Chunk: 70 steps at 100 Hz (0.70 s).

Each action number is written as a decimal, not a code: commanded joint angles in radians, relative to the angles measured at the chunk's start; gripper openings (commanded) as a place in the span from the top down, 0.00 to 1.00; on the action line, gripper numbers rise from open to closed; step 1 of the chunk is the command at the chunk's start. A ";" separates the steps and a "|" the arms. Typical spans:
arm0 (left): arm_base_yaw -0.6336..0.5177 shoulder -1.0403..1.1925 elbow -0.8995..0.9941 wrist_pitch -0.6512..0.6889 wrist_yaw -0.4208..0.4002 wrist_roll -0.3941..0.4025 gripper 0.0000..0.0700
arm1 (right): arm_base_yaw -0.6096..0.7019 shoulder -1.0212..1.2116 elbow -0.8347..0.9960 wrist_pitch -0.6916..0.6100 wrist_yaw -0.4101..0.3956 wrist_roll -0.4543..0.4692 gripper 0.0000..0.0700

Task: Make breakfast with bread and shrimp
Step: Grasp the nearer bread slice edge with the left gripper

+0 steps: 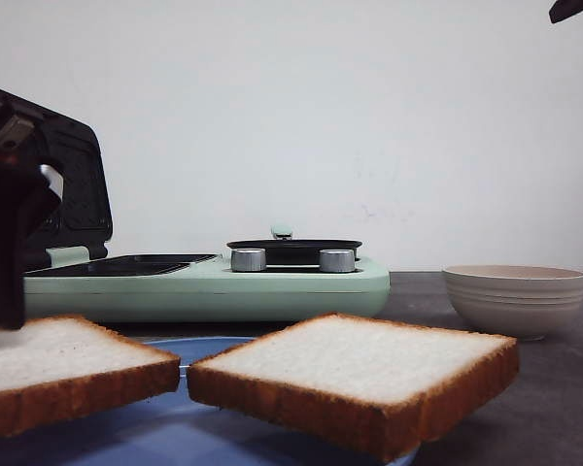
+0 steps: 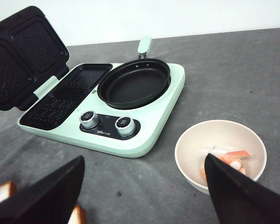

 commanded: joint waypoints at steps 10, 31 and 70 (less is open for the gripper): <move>-0.004 0.019 0.010 -0.001 -0.007 0.012 1.00 | 0.004 0.004 0.015 0.008 -0.001 -0.012 0.27; -0.004 0.019 0.010 -0.005 -0.011 0.012 1.00 | 0.006 0.004 0.015 0.008 -0.001 -0.012 0.27; -0.004 -0.010 0.011 -0.025 0.035 0.001 1.00 | 0.019 0.004 0.015 -0.001 0.000 -0.013 0.27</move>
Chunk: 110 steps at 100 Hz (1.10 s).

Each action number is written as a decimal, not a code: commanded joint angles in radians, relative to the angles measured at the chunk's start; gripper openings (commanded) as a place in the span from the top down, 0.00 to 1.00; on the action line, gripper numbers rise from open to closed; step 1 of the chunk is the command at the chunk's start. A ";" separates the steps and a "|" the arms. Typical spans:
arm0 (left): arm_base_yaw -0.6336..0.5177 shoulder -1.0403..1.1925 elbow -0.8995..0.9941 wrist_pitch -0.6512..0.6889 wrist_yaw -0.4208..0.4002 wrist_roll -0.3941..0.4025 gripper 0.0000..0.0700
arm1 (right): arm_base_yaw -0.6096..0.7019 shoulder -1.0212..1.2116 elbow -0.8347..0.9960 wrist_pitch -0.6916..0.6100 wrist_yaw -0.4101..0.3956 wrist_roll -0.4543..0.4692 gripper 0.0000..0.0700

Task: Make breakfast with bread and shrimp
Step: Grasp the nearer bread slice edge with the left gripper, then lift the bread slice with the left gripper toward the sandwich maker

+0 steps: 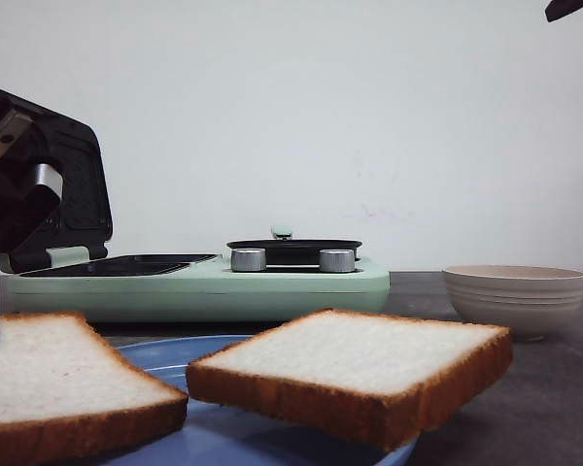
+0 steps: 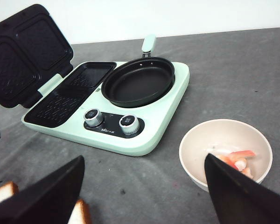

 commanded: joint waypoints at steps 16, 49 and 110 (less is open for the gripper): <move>-0.003 -0.047 0.018 0.019 0.075 -0.003 1.00 | 0.005 0.004 0.015 0.005 0.002 -0.012 0.27; -0.001 -0.103 0.029 0.059 0.201 -0.040 1.00 | 0.005 0.004 0.015 0.003 0.002 -0.012 0.27; 0.000 -0.204 0.206 0.185 0.236 -0.194 1.00 | 0.005 0.008 0.015 -0.009 0.006 -0.012 0.27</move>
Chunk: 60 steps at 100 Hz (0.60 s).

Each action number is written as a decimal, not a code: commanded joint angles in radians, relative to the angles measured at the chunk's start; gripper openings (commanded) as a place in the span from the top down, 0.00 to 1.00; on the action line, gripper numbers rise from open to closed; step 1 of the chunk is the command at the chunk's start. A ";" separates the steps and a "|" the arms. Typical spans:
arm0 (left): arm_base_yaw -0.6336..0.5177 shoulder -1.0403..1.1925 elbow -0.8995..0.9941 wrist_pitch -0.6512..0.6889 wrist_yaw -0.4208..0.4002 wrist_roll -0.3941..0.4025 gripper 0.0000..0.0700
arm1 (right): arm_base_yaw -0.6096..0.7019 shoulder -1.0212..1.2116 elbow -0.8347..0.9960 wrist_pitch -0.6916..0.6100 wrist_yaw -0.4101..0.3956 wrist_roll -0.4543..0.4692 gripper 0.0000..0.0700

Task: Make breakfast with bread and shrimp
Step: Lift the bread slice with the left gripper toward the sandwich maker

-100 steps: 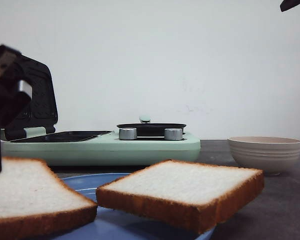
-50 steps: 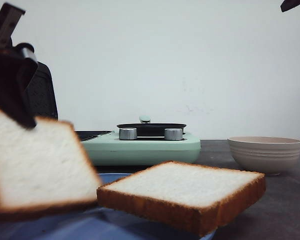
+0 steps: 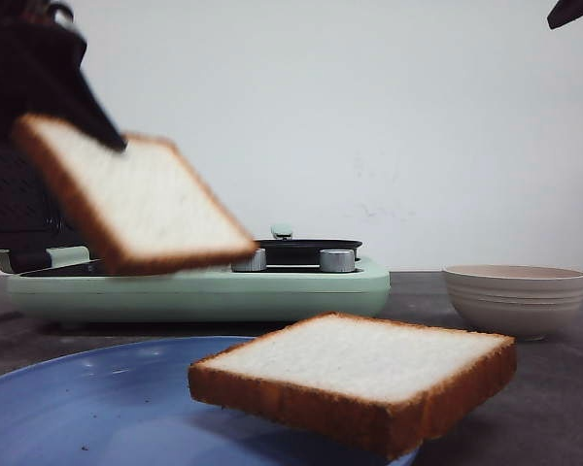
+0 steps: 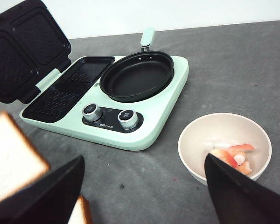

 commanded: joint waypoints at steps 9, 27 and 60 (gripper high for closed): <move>-0.001 0.002 0.104 0.059 -0.035 -0.069 1.00 | 0.005 0.013 0.015 0.009 0.005 -0.012 0.27; -0.001 0.002 0.198 0.269 -0.149 -0.234 1.00 | 0.005 0.038 0.015 0.011 0.005 -0.012 0.27; -0.003 0.043 0.312 0.491 -0.525 -0.321 1.00 | 0.005 0.063 0.015 0.013 0.005 -0.011 0.27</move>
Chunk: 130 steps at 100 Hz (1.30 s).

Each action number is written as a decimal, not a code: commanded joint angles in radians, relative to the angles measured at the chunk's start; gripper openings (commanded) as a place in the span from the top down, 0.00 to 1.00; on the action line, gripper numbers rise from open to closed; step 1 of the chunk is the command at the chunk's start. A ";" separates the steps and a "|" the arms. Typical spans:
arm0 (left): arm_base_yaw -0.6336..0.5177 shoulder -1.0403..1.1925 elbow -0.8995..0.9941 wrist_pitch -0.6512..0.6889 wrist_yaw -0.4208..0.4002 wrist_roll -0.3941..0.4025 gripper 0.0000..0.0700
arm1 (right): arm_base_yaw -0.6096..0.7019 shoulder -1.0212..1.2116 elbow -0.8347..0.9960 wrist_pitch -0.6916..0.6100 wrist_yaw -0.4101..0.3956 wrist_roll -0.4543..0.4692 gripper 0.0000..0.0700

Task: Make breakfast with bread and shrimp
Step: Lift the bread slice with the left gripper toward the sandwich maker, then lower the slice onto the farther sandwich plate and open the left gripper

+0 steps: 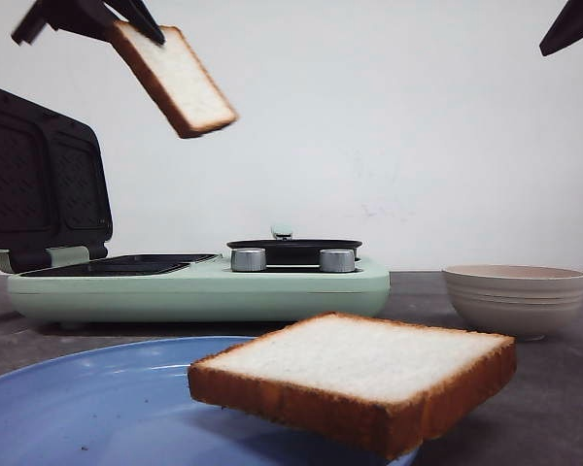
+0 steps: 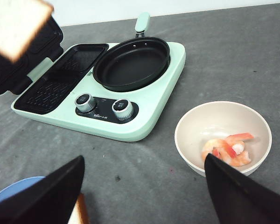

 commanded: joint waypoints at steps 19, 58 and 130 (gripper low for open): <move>-0.005 0.073 0.032 0.133 -0.284 0.024 1.00 | 0.005 0.007 0.015 0.012 0.007 -0.011 0.27; -0.057 0.227 0.035 0.229 -0.537 0.256 1.00 | 0.005 0.007 0.015 0.008 0.030 -0.011 0.27; -0.178 0.531 0.258 0.246 -0.906 0.743 1.00 | 0.005 0.079 0.015 -0.003 0.027 -0.009 0.27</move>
